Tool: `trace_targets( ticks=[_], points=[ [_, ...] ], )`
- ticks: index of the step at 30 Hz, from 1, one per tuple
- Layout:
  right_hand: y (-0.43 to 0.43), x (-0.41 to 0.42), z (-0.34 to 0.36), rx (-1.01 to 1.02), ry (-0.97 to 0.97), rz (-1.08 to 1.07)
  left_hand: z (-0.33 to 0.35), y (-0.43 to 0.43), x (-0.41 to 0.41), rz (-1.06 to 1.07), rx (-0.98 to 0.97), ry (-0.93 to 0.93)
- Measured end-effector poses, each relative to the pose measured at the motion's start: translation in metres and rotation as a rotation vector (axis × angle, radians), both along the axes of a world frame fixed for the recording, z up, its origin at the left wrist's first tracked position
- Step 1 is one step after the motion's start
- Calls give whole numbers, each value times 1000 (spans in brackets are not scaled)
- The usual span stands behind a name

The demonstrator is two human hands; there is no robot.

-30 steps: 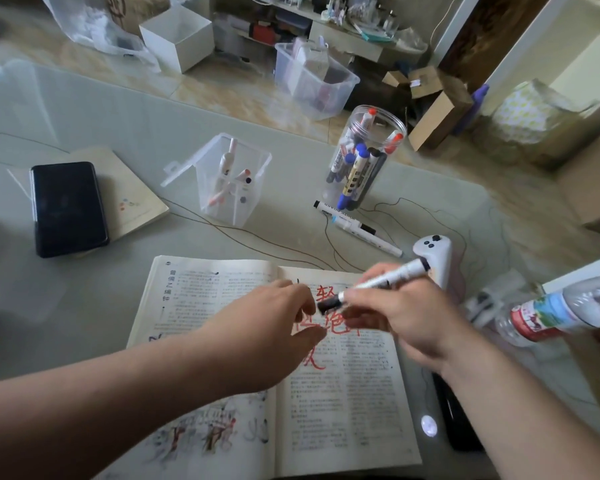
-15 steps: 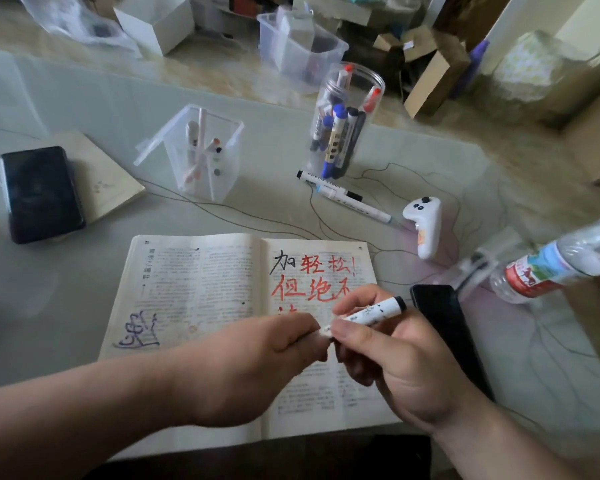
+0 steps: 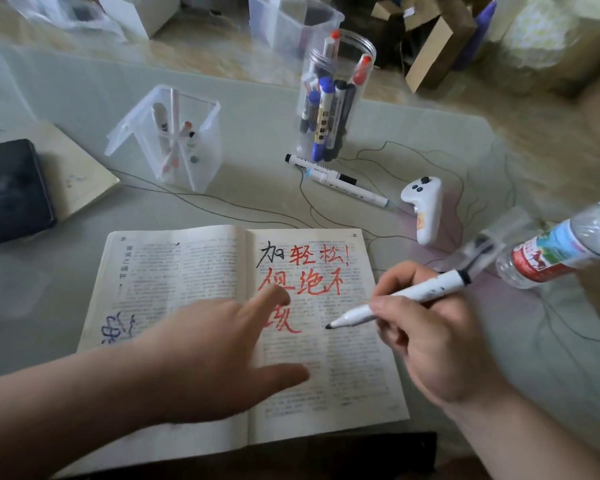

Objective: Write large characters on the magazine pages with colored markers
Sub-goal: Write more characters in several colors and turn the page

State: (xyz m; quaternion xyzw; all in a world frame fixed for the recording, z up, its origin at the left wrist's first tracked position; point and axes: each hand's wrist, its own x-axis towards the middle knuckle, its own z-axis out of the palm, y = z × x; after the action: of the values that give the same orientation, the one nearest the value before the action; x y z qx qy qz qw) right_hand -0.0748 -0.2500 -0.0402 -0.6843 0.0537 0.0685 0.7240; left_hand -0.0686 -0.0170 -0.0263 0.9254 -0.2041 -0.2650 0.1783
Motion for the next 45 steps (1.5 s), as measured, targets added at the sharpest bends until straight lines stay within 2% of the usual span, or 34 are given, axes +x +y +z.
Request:
trace_targets(
  ticks=[1, 3, 8, 13, 18, 26, 45],
  points=[
    [-5, 6, -3, -47, -24, -62, -6, 3, 4, -21, 97, -113],
    [-12, 14, -12, -126, -37, -122, -20, 7, 13, -12, 136, -178],
    [-2, 21, -23, -150, 3, -1, -38, 3, 25, -9, 208, -199],
    [-2, 27, -30, -452, -83, 98, -40, -1, 29, 5, 250, -153],
    [0, 30, -40, -486, -24, 115, -40, 0, 31, 19, 236, -105],
    [5, 33, -39, -511, -94, 223, -41, 4, 33, 9, 260, -98],
    [7, 33, -48, -473, -49, 170, -41, 8, 35, 4, 265, -89]
  ],
)
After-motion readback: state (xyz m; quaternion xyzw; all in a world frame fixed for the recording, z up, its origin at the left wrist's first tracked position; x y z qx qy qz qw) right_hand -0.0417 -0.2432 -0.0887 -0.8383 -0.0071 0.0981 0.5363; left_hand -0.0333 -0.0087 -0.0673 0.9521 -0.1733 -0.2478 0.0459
